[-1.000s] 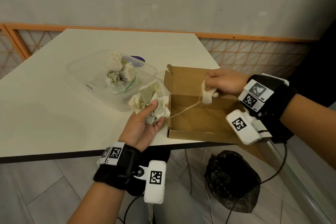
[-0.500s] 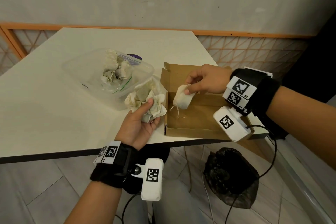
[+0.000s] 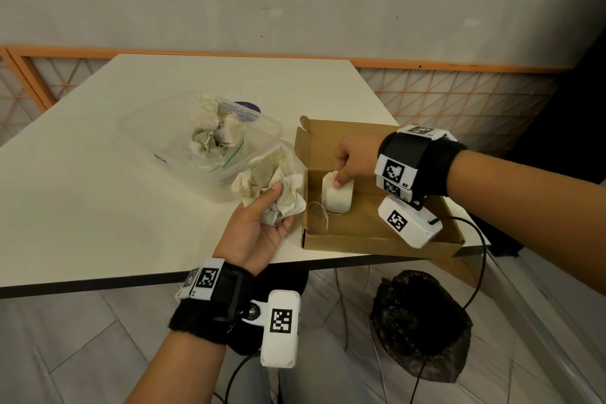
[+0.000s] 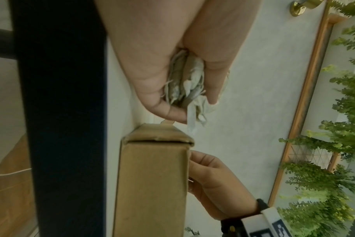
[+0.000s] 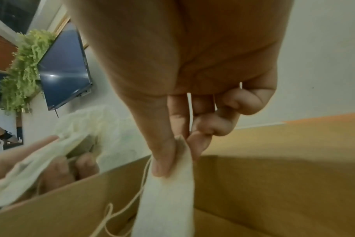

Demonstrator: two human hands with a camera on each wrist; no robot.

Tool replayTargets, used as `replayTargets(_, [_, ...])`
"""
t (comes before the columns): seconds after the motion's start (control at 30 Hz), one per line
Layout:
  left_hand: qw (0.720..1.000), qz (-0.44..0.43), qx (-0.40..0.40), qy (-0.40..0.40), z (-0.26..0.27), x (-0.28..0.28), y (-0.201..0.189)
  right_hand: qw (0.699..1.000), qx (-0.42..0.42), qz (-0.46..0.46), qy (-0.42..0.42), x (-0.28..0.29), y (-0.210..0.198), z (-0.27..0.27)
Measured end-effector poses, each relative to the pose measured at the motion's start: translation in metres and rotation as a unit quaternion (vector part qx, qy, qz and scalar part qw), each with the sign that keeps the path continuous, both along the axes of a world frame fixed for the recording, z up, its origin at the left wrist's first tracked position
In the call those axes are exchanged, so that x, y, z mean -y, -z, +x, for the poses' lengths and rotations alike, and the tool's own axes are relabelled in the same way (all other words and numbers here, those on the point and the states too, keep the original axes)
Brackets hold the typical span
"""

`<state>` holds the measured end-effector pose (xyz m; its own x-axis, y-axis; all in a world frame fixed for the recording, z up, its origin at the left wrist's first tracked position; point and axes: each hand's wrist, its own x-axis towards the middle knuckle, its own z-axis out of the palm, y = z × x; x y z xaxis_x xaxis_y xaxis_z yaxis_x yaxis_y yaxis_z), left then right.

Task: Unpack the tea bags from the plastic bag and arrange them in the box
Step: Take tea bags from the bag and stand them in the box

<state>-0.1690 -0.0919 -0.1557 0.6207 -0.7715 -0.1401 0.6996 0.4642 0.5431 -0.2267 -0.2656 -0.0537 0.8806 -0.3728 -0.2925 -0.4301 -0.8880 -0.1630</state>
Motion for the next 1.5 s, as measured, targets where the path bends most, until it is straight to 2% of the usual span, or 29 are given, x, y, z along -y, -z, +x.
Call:
replayTargets(0.2, [1.000, 0.003, 0.006, 0.007, 0.000, 0.001, -0.001, 0.996, -0.077, 0.047, -0.008, 0.003, -0.003, -0.002])
replayTargets(0.47, [1.000, 0.001, 0.006, 0.014, 0.000, 0.000, -0.002, 0.991, -0.042, 0.130, -0.015, 0.002, -0.014, -0.001])
replayTargets(0.57, [1.000, 0.001, 0.004, 0.011, 0.000, 0.000, -0.002, 0.994, -0.052, 0.092, -0.023, -0.003, -0.012, 0.007])
replayTargets(0.7, [1.000, -0.001, -0.004, 0.007, 0.000, 0.000, -0.002, 0.999, -0.023, 0.026, -0.008, -0.006, -0.009, 0.017])
replayTargets(0.83, [1.000, 0.013, 0.007, 0.012, -0.001, -0.001, -0.004, 1.000, -0.023, -0.003, -0.020, -0.006, -0.017, 0.017])
replayTargets(1.03, [0.999, -0.027, 0.003, 0.029, -0.001, 0.001, -0.017, 0.998, -0.016, 0.022, -0.055, -0.006, -0.028, 0.010])
replayTargets(1.13, [0.997, -0.032, 0.037, 0.058, -0.004, 0.006, -0.030, 0.997, -0.005, 0.052, -0.059, -0.007, -0.038, 0.006])
replayTargets(1.3, [0.983, 0.064, 0.138, 0.104, -0.009, 0.016, -0.041, 0.992, 0.067, 0.108, -0.009, 0.002, -0.051, 0.001])
replayTargets(1.5, [0.978, 0.081, 0.144, 0.125, 0.000, 0.017, -0.050, 0.986, 0.088, 0.129, 0.063, 0.025, -0.063, -0.015])
